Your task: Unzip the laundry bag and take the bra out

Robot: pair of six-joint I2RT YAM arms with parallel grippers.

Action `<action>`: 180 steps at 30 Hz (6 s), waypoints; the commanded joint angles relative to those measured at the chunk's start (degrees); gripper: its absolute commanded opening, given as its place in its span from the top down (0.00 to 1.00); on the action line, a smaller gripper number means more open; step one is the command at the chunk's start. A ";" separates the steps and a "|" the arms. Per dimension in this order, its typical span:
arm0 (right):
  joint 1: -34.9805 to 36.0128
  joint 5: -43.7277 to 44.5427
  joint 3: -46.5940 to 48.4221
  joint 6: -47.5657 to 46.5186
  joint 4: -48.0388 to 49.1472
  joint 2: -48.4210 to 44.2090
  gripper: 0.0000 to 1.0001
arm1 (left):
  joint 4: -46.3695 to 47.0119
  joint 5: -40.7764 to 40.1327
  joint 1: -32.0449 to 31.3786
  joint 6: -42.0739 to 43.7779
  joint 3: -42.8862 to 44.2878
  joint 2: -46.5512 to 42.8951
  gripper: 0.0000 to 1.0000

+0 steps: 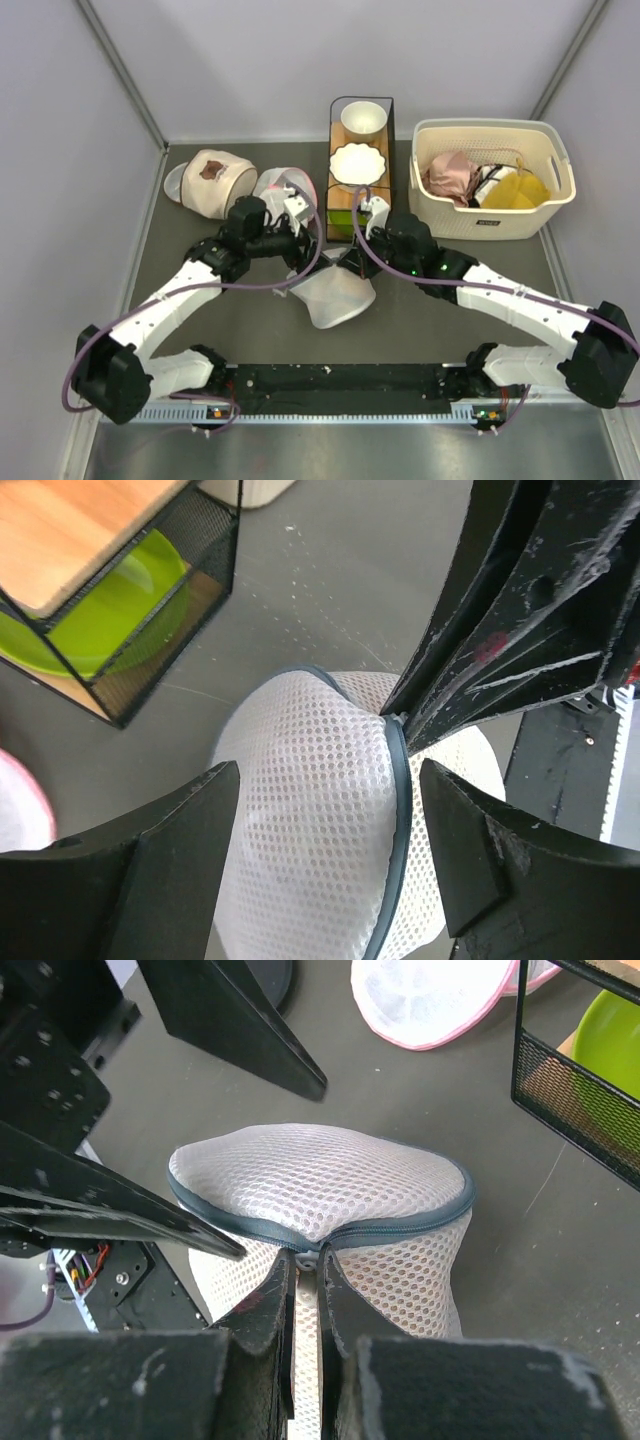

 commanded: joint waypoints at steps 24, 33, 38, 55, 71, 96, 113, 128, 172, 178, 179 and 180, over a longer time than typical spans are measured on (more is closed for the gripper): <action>-4.28 -9.88 -2.23 4.77 1.25 -9.16 0.58 | 5.37 4.51 -2.19 -2.71 2.27 -0.02 1.00; -4.63 -9.79 -4.43 8.82 5.21 -7.32 0.63 | 5.72 5.57 -2.19 -2.62 2.18 0.25 1.00; -4.63 -10.67 -5.22 10.58 9.43 -4.77 0.63 | 5.72 6.36 -2.19 -2.36 2.09 0.25 1.00; -5.16 -9.79 -5.84 12.08 12.07 -4.86 0.93 | 5.72 6.53 -2.19 -1.83 1.48 -0.02 1.00; -13.85 -7.42 -10.14 6.02 2.58 -10.92 1.00 | 3.35 4.78 -2.10 1.86 2.44 -1.42 1.00; -10.08 -9.00 -11.73 10.68 2.58 -17.08 1.00 | 1.60 4.63 -5.08 -6.23 9.12 1.30 0.16; -10.08 -10.06 -9.09 8.21 1.26 -14.70 1.00 | -1.66 -6.92 -12.56 -7.45 10.88 8.42 0.24; -10.17 -7.95 -7.95 6.46 -0.06 -14.26 1.00 | -7.98 -13.06 -15.90 -6.58 14.57 11.93 0.28; -16.06 -10.05 -15.51 7.86 11.36 -11.02 1.00 | 0.97 1.88 -15.73 -5.26 15.45 -3.62 1.00; -16.14 -7.86 -16.48 7.08 11.98 -9.52 1.00 | 1.15 3.63 -15.46 -6.05 15.89 -5.20 1.00; -16.14 -7.42 -16.13 6.81 10.85 -9.60 1.00 | 1.33 3.81 -15.46 -6.22 15.63 -5.72 1.00; -16.06 -7.24 -15.95 6.29 10.40 -9.87 1.00 | 1.15 3.98 -15.46 -6.57 15.54 -5.99 1.00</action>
